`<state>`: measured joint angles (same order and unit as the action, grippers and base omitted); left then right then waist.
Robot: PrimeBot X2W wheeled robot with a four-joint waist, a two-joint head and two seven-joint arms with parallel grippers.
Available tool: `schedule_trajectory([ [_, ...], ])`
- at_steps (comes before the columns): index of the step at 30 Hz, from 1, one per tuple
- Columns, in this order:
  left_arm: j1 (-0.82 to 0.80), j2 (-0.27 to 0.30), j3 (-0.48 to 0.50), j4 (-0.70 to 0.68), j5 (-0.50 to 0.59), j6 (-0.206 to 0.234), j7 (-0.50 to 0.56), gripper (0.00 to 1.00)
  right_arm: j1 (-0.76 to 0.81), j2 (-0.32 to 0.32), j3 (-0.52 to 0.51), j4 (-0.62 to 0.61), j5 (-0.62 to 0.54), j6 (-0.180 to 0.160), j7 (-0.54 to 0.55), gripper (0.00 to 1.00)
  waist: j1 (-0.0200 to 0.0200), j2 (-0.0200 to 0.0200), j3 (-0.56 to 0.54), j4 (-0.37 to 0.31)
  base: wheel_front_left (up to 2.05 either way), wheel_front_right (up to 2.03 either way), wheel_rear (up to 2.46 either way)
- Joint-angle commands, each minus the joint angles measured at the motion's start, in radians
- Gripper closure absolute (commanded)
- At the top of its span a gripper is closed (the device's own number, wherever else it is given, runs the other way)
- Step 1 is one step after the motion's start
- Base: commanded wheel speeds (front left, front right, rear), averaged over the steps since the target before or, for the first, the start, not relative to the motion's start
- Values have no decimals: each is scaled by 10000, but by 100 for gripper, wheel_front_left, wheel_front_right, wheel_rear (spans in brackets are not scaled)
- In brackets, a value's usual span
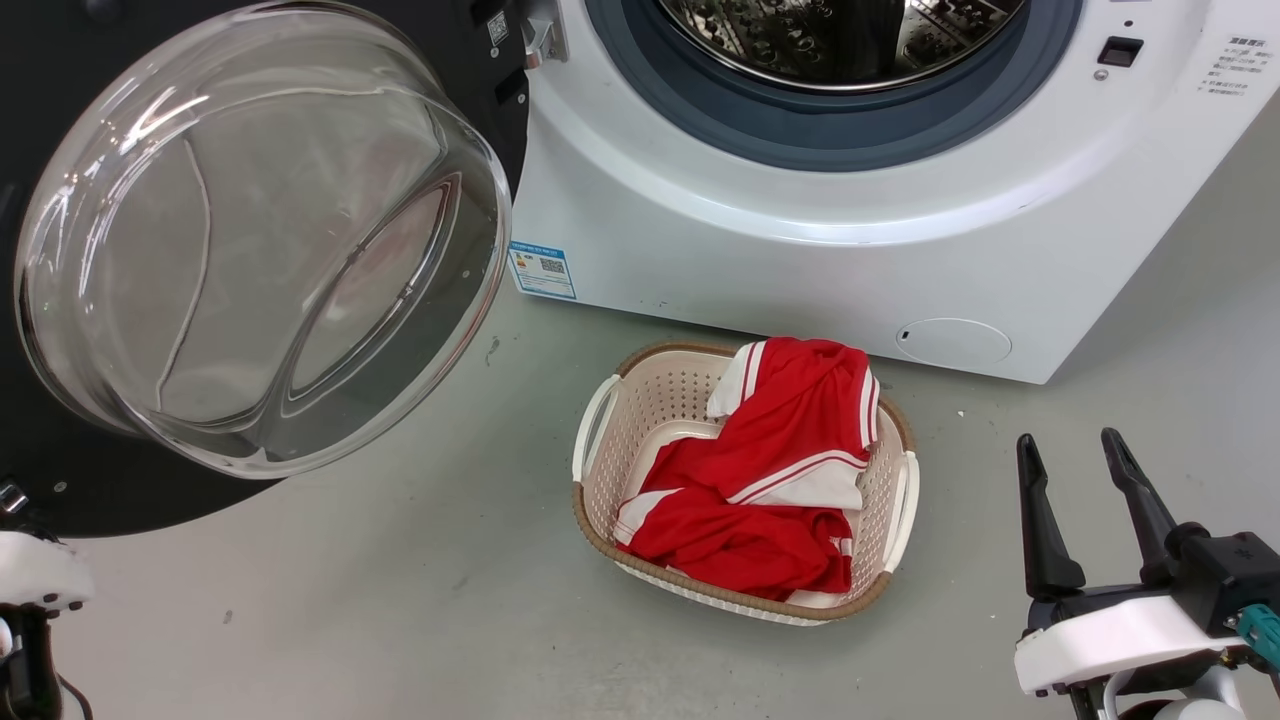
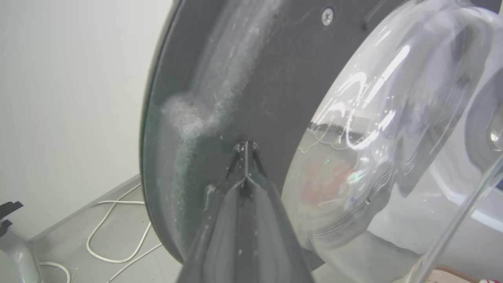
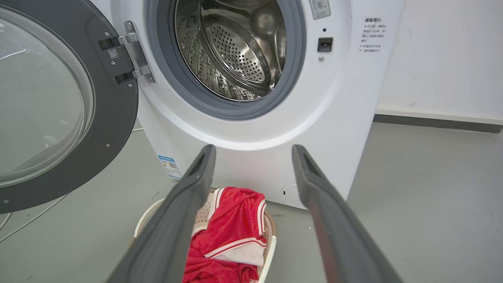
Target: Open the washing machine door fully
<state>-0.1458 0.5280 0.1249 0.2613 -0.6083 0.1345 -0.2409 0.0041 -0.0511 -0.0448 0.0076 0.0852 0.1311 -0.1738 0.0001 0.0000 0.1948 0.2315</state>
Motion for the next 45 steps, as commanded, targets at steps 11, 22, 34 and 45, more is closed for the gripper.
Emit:
schedule_trajectory([
  [11,-175,-17,-232,466,446,-180,-190,100,27,18,-21,154,22,-7,-41,0,-1,0,-299,-67,0,0,0],
  [22,1975,-1372,-1289,-2158,1349,564,-189,100,243,18,35,273,136,-7,-189,0,-1,0,-1117,-641,0,0,0],
  [34,1145,-2220,-3457,-2271,2443,122,-178,100,151,18,45,141,-73,-7,-71,0,-1,0,-1313,-1800,0,0,0],
  [45,456,-2528,-3532,-1666,2633,-6,-245,0,85,18,89,42,-100,-7,-85,0,-1,0,-1210,-2349,0,0,0],
])
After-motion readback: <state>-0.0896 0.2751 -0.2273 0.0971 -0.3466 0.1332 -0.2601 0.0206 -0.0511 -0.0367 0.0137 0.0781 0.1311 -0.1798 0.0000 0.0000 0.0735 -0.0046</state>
